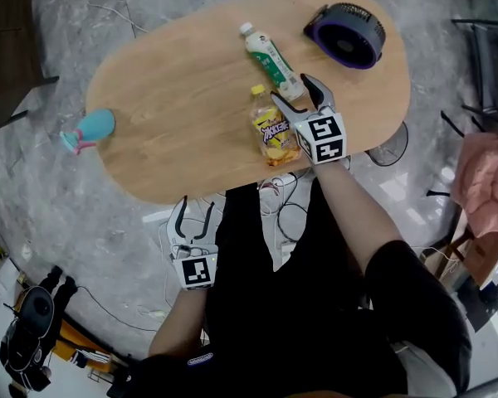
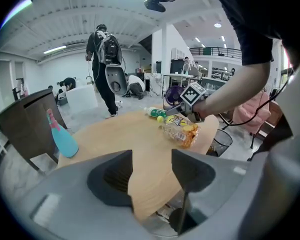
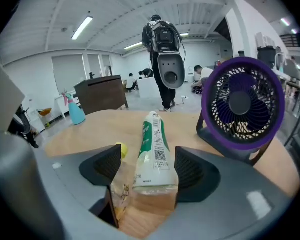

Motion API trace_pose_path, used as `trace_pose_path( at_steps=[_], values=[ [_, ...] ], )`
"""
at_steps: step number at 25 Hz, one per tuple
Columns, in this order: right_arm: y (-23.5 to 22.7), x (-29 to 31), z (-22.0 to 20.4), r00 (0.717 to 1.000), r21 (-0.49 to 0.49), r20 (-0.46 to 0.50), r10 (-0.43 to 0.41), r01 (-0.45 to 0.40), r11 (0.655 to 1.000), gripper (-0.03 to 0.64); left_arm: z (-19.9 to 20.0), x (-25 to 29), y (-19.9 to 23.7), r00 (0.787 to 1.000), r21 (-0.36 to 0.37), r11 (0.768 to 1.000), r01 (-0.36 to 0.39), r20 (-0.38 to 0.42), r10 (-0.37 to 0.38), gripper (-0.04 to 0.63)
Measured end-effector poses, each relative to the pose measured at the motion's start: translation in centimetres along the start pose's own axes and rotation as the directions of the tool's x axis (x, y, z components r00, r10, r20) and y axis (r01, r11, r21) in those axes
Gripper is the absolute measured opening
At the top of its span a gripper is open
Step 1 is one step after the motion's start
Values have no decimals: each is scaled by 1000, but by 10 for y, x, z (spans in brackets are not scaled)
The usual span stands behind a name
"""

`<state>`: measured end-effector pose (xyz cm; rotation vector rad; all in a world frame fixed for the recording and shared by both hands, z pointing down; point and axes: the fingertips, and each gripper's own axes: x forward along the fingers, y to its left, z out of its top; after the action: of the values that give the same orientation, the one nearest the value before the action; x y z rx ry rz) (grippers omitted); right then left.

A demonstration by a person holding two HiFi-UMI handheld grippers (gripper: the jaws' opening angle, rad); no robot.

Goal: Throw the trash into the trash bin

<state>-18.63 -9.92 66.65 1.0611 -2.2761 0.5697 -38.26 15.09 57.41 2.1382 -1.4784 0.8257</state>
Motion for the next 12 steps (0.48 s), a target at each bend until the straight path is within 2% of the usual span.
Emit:
trace_pose_path(
  at_steps=[6, 9, 12],
  values=[
    [1, 31, 2, 997, -18, -80, -1, 0, 1000, 376, -12, -8, 22, 999, -51, 998, -46, -11, 45, 250],
    [-8, 48, -10, 986, 13, -167, -15, 17, 1000, 366, -11, -9, 31, 997, -78, 994, -75, 0, 75, 250],
    [-14, 54, -13, 984, 62, -178, -5, 16, 998, 336, -8, -10, 32, 997, -67, 994, -81, -15, 81, 250]
  ],
)
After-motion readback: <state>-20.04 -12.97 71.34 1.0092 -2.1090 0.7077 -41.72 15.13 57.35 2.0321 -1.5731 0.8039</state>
